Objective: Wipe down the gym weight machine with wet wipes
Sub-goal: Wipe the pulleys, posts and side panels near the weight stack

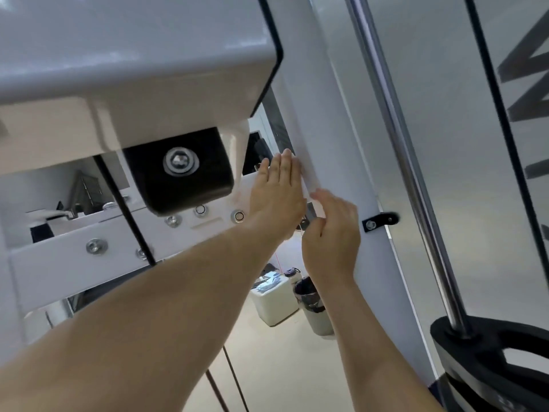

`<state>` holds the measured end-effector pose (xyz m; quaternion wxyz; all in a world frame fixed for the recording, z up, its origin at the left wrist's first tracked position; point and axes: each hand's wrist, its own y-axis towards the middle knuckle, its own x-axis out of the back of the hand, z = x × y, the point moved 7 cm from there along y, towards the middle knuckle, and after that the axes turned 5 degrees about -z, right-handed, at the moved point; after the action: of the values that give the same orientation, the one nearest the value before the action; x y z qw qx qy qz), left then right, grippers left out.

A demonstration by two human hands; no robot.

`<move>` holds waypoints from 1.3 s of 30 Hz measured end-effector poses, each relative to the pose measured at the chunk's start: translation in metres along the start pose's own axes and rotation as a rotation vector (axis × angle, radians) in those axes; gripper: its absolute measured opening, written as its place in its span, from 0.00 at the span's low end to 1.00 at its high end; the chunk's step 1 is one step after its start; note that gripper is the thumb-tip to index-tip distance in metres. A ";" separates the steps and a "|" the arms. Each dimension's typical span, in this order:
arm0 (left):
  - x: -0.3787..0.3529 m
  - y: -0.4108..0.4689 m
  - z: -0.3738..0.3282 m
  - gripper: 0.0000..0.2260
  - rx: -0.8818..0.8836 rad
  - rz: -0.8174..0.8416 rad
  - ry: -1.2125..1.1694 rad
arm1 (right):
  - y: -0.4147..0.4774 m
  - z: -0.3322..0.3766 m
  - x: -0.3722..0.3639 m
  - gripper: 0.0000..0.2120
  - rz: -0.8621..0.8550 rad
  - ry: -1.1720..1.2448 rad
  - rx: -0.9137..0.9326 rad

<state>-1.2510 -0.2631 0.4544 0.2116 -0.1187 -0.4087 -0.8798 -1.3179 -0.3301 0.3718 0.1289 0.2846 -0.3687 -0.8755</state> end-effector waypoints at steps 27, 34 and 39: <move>0.001 -0.089 0.018 0.27 -0.203 0.109 0.406 | -0.009 -0.054 -0.006 0.31 0.380 -0.485 -0.036; 0.007 -0.100 0.023 0.32 0.049 0.104 0.163 | -0.012 -0.050 -0.003 0.34 0.314 -0.452 -0.040; 0.013 -0.087 0.011 0.29 -0.039 0.053 0.102 | -0.039 0.013 -0.034 0.27 0.352 0.000 0.187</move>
<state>-1.3032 -0.2082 0.4082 0.2529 -0.0883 -0.3769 -0.8866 -1.2994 -0.2805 0.3649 0.2530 0.2263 -0.4927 -0.8013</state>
